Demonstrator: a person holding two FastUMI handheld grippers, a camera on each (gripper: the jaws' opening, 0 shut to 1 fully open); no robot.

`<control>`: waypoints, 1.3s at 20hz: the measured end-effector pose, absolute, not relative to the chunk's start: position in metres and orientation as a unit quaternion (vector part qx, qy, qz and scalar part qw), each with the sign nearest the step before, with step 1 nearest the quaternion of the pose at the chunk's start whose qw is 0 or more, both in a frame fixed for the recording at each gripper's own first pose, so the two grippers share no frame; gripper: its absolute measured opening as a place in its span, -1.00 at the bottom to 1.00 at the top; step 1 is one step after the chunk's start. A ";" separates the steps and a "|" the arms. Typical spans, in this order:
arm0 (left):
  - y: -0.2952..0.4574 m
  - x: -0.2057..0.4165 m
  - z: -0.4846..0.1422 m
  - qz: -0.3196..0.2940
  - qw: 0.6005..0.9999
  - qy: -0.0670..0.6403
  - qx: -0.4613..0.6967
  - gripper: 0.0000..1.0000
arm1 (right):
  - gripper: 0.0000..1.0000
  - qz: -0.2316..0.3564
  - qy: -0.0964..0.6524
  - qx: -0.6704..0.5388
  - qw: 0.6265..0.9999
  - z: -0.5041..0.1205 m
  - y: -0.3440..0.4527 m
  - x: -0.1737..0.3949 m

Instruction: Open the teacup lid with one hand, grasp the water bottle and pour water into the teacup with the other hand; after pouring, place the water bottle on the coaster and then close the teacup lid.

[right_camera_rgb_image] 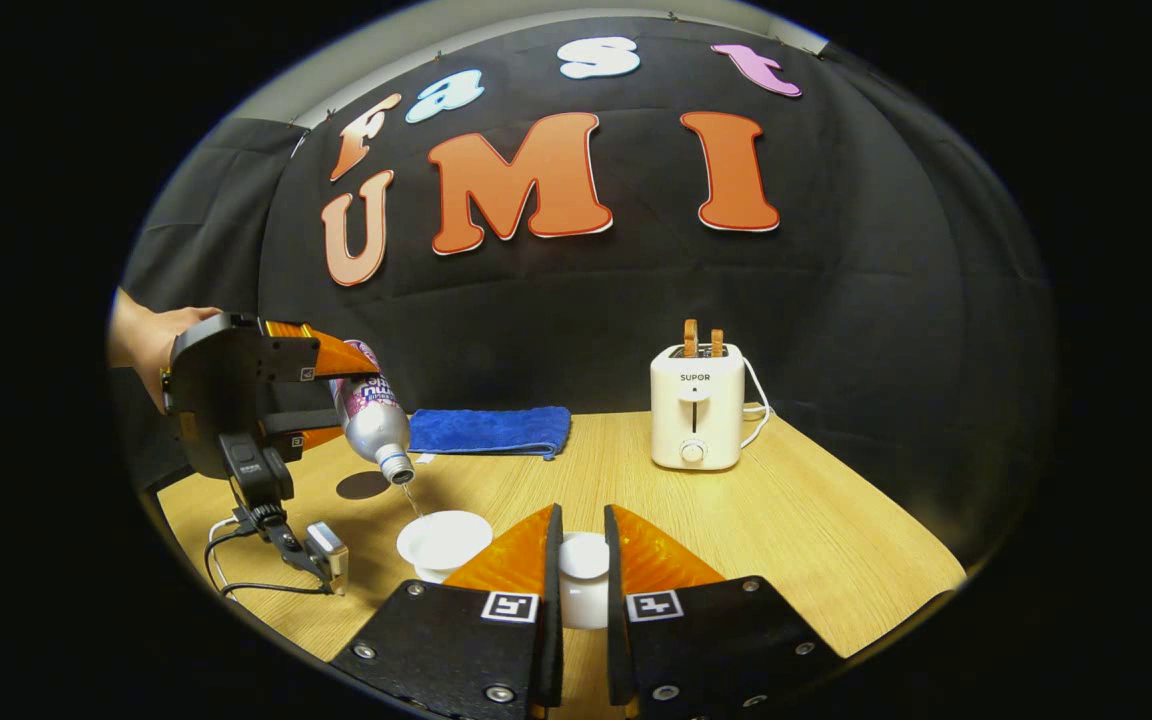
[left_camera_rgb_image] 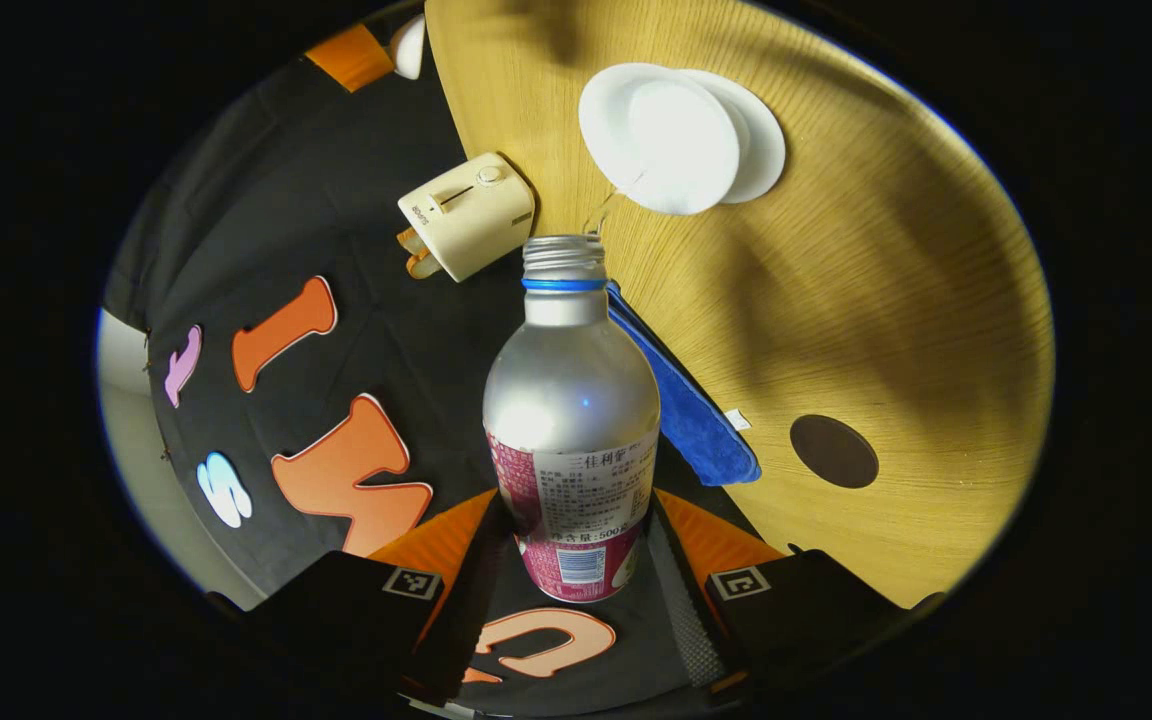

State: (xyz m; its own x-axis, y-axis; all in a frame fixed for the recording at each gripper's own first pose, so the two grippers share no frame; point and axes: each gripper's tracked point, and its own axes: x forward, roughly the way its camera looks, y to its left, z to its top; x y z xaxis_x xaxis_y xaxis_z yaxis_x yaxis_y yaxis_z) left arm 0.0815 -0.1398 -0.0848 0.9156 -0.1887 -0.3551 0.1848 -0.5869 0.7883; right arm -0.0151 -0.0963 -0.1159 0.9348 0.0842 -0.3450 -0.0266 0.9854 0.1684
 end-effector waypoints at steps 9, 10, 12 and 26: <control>-0.160 0.078 -0.084 -0.208 0.423 -0.033 0.881 0.65 | -0.65 0.027 0.182 0.082 0.979 -0.121 -0.097 -0.018; -0.162 0.077 -0.083 -0.207 0.419 -0.039 0.883 0.66 | -0.64 0.026 0.183 0.083 0.979 -0.120 -0.097 -0.019; -0.164 0.075 -0.084 -0.207 0.415 -0.045 0.885 0.66 | -0.64 0.027 0.183 0.083 0.979 -0.121 -0.096 -0.020; -0.164 0.073 -0.086 -0.202 0.427 -0.058 0.879 0.65 | -0.64 0.035 0.186 0.081 0.979 -0.120 -0.087 -0.018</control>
